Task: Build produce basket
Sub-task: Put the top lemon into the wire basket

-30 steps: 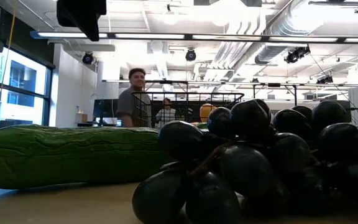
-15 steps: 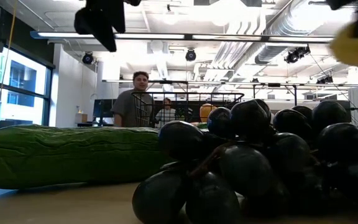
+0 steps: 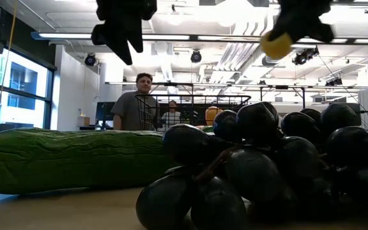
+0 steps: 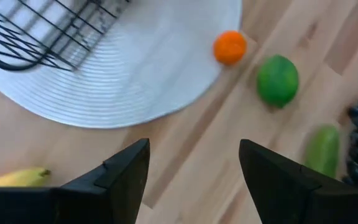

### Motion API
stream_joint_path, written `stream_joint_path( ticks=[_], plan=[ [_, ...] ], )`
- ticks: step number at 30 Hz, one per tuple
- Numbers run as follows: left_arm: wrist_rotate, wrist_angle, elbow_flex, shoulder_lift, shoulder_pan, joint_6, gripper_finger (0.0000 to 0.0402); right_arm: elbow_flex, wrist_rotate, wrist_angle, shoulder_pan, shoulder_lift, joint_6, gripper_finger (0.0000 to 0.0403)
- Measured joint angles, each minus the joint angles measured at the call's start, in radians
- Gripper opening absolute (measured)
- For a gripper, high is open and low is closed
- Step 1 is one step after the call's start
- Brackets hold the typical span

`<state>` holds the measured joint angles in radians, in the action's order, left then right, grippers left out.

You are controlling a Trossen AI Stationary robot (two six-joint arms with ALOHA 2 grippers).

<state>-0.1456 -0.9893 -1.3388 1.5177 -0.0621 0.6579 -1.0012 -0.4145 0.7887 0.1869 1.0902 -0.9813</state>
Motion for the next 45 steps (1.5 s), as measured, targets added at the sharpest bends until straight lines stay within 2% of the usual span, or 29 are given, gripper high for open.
stream_joint_path(
  ticks=[9, 17, 31, 40, 45],
  plan=[
    [-0.047, 0.024, 0.0, 0.0, -0.121, -0.082, 0.0239, 0.0, 0.055, -0.275, -0.293, 0.01, 0.413, 0.0119],
    [-0.075, 0.024, 0.0, 0.0, -0.231, -0.128, 0.0239, -0.001, 0.107, -0.484, -0.505, 0.047, 0.616, 0.0119],
    [-0.083, 0.091, 0.0, 0.0, -0.361, -0.312, 0.0239, -0.001, 0.193, -0.619, -0.648, 0.271, 0.678, 0.0119],
    [-0.137, 0.126, 0.0, 0.0, -0.423, -0.443, 0.0239, -0.001, 0.275, -0.676, -0.702, 0.411, 0.597, 0.0119],
    [-0.139, 0.127, 0.0, 0.0, -0.455, -0.494, 0.0239, -0.001, 0.277, -0.693, -0.719, 0.442, 0.593, 0.0119]
  ],
)
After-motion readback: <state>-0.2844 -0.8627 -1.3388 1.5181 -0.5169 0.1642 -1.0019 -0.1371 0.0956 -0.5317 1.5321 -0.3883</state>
